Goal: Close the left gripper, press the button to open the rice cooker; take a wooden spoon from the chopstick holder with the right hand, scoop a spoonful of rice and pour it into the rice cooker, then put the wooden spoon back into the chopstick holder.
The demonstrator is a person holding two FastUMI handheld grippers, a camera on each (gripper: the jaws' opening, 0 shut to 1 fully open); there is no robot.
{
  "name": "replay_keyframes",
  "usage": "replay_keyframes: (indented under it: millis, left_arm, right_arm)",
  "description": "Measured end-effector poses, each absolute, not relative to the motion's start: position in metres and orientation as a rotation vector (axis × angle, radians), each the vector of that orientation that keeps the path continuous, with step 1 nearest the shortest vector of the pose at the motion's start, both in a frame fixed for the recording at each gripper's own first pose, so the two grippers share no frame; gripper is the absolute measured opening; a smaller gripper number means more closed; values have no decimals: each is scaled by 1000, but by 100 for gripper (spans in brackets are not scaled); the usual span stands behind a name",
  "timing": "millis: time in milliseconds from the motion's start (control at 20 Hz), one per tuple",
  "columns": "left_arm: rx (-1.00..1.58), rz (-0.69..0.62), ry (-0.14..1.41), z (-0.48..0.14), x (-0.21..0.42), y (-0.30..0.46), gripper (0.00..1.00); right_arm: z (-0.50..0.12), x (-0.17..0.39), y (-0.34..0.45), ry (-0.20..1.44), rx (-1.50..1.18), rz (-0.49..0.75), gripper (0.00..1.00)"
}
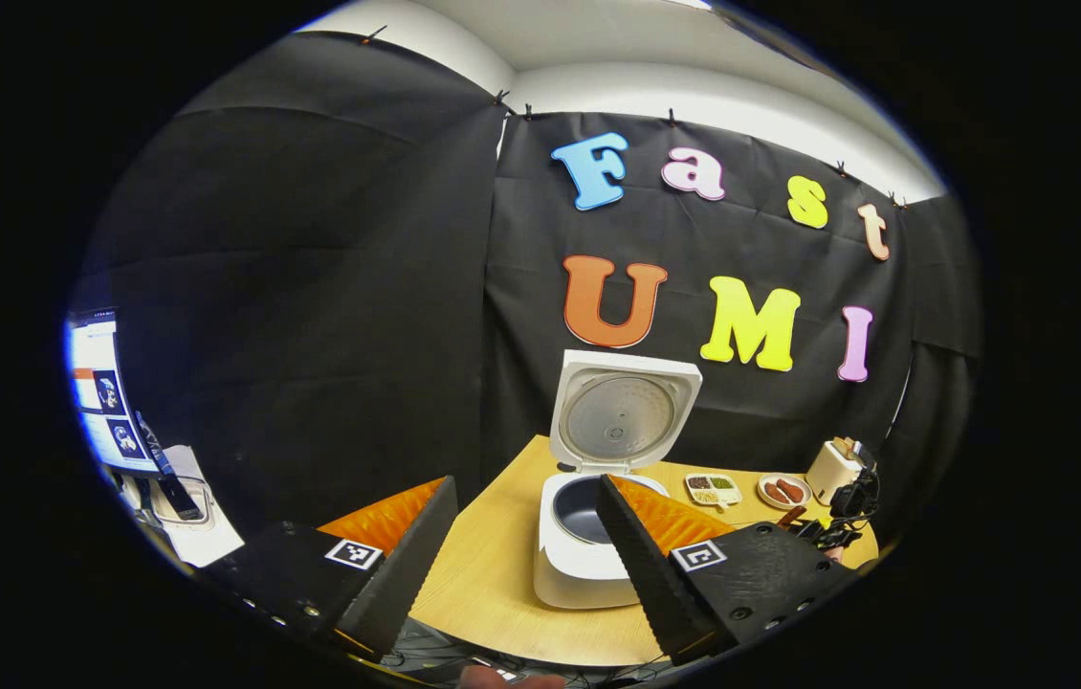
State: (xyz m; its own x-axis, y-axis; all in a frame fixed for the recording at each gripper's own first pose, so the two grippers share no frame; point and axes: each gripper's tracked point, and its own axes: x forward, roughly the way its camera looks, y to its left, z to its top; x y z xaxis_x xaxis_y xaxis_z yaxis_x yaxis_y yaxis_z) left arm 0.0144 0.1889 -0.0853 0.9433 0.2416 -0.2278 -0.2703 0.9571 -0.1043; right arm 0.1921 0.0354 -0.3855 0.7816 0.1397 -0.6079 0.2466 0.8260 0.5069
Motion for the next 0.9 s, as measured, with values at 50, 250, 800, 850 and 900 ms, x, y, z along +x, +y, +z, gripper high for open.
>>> replay_keyframes:
  millis: [50, 250, 800, 850, 900]
  left_arm:
    - [-132, 258, 215, -84, 15, 185, 94]
    - [-119, 238, 213, -79, 23, 165, 94]
    - [-128, 172, 188, -62, 47, 115, 94]
    - [-128, 169, 185, -61, 49, 114, 94]
    - [-119, 166, 181, -62, 49, 114, 94]
  right_arm:
    - [-387, 192, 32, 690, 684, -67, 11]
    - [-388, 190, 15, 687, 898, -77, 11]
    - [-318, 193, -64, 524, 1145, -83, 11]
    - [-305, 195, -65, 502, 1152, -70, 12]
    - [-291, 199, -64, 480, 1156, -50, 11]
